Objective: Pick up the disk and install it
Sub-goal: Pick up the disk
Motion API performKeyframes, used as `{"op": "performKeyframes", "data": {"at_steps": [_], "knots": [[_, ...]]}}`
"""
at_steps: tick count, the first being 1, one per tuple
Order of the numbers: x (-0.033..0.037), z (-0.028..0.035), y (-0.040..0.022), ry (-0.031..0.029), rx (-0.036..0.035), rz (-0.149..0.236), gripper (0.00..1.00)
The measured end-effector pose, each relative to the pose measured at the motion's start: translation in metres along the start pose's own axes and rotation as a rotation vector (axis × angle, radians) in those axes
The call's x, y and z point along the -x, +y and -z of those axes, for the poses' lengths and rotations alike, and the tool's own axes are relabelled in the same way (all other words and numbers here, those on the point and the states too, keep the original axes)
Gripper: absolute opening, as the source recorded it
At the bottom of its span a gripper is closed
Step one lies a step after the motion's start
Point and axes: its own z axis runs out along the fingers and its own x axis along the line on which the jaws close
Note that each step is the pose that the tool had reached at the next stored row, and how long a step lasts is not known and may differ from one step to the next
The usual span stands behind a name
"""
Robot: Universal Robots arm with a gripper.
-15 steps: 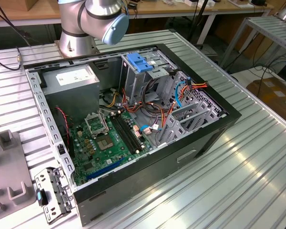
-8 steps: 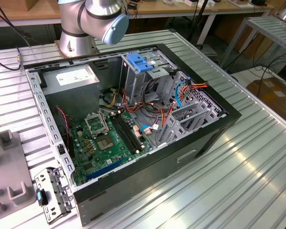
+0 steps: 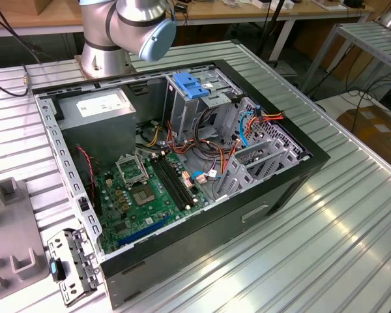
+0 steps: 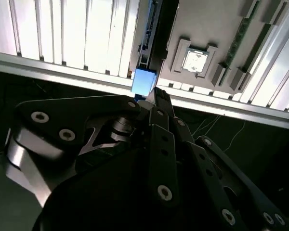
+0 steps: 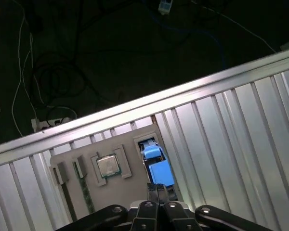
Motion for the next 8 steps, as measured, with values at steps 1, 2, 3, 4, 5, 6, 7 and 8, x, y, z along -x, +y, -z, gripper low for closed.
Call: {"op": "performKeyframes", "data": {"at_steps": [1, 2, 3, 4, 5, 6, 7, 8], "knots": [[0.0, -0.0008, 0.0, 0.0004, -0.0004, 0.023, 0.11], [0.0, -0.0016, 0.0, 0.0005, -0.0009, 0.038, 0.11], [0.0, -0.0027, -0.0001, 0.0006, -0.002, 0.061, 0.11], [0.0, -0.0035, -0.0001, 0.0007, -0.0026, 0.074, 0.11], [0.0, -0.0045, -0.0001, 0.0009, -0.0033, 0.09, 0.17], [0.0, -0.0058, -0.0001, 0.0014, -0.0035, 0.117, 0.24], [0.0, -0.0066, -0.0002, 0.0017, -0.0036, 0.133, 0.29], [0.0, -0.0075, -0.0002, 0.002, -0.0036, 0.152, 0.36]]}}
